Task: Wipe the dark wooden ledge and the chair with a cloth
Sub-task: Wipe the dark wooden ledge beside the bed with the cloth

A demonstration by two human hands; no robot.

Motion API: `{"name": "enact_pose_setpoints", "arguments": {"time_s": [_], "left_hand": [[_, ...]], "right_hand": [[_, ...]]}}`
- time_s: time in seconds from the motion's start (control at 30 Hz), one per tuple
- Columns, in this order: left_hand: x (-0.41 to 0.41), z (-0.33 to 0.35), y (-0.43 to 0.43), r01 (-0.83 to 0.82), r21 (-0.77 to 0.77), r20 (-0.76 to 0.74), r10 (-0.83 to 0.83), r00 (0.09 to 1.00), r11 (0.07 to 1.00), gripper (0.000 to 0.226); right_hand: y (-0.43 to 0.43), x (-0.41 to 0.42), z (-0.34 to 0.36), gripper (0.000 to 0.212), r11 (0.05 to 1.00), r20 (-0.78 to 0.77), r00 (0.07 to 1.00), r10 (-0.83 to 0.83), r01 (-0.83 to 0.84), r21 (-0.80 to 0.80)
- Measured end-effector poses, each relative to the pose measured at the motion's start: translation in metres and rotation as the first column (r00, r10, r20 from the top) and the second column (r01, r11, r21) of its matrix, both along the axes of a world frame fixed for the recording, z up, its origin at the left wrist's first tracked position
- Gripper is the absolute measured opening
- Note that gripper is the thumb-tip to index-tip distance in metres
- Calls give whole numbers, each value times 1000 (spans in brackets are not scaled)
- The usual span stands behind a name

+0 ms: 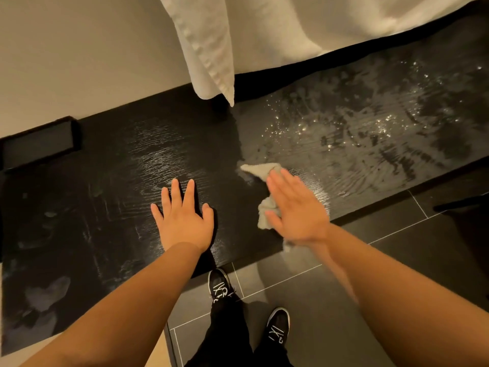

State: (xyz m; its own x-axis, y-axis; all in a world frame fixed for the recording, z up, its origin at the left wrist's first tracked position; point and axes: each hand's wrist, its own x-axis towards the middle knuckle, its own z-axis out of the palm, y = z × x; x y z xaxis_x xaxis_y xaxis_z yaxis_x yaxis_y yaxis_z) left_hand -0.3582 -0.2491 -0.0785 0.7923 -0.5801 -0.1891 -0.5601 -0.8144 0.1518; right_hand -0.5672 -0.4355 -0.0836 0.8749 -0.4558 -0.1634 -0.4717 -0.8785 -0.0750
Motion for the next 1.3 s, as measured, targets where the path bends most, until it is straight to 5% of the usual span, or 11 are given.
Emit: {"name": "enact_pose_setpoints", "arguments": {"time_s": [0.1, 0.2, 0.47, 0.63, 0.73, 1.0, 1.2, 1.3], "left_hand": [[0, -1, -1, 3, 0, 10, -3, 1000, 1000, 70], [0, -2, -1, 2, 1, 10, -2, 1000, 1000, 71], [0, 3, -2, 2, 7, 12, -2, 1000, 1000, 74], [0, 3, -3, 4, 9, 23, -4, 1000, 1000, 76], [0, 1, -3, 5, 9, 29, -5, 1000, 1000, 76], [0, 2, -3, 7, -1, 36, -7, 999, 1000, 73], [0, 2, -2, -3, -13, 21, 3, 1000, 1000, 72], [0, 2, -2, -5, -10, 22, 6, 1000, 1000, 71]], "right_hand": [[-39, -20, 6, 81, 968, -94, 963, -251, 252, 3], [-27, -5, 12, 83, 942, -55, 940, -337, 337, -13], [23, 24, 4, 81, 998, 33, 998, 56, -56, -1], [-34, 11, 6, 82, 957, -71, 954, -290, 290, -5], [-10, 28, 9, 78, 933, 5, 933, -359, 359, -37], [17, 38, 3, 72, 984, 58, 983, 176, -178, 25], [-43, 29, 11, 77, 967, -39, 966, -256, 256, 9], [-11, 43, 12, 74, 977, 34, 978, -206, 207, -53]]}}
